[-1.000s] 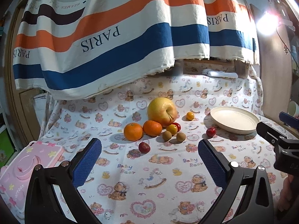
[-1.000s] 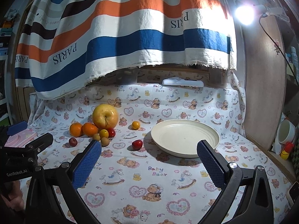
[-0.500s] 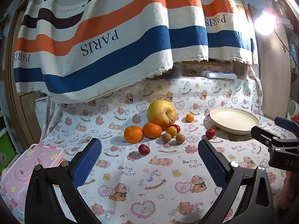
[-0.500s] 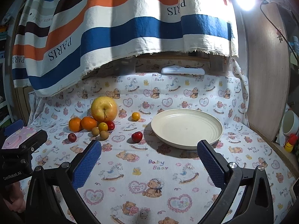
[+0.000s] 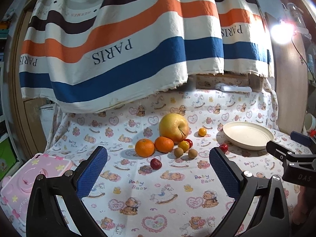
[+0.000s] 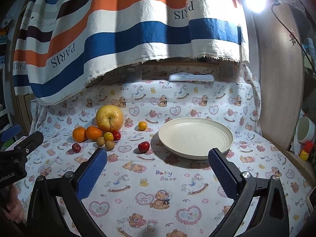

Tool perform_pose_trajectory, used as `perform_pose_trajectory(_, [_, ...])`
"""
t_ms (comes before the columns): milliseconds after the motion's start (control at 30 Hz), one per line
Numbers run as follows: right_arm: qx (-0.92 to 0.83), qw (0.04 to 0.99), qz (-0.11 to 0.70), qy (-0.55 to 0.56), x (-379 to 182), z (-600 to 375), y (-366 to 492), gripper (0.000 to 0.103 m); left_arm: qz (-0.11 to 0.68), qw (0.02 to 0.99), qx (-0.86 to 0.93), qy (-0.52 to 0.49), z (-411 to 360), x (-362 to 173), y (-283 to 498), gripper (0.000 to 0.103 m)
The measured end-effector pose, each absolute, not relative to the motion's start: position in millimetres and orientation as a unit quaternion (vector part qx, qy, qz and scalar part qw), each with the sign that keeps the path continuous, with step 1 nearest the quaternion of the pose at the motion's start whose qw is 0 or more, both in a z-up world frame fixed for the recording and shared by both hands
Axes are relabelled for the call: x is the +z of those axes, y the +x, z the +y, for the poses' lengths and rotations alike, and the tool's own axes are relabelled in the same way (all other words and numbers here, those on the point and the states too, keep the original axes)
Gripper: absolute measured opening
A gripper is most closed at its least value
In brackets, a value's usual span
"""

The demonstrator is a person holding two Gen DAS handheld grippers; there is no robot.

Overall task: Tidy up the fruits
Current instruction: 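Move left tool toward the dark red plum while right tool approaches a small brown fruit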

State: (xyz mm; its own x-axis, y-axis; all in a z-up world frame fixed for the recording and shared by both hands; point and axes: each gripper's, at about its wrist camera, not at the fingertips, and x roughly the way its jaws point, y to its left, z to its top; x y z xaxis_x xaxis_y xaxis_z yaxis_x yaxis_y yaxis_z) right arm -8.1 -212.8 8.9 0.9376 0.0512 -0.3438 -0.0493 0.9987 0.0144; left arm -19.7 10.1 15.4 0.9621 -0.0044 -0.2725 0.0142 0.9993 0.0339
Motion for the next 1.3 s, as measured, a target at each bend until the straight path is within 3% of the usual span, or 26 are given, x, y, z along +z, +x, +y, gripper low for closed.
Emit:
perform_pose_trajectory(900, [0.012,0.988,0.153,0.000,16.0,-212.3,-12.8,0.103,0.135,0.991,-0.002,0.003,15.1,17.1,-20.3,0.103])
perform_pose_trajectory(1300, [0.052,0.985,0.161,-0.029,35.9,-195.6,-5.9,0.103,0.144,0.989,-0.014,0.006,19.7,56.1,-11.5,0.103])
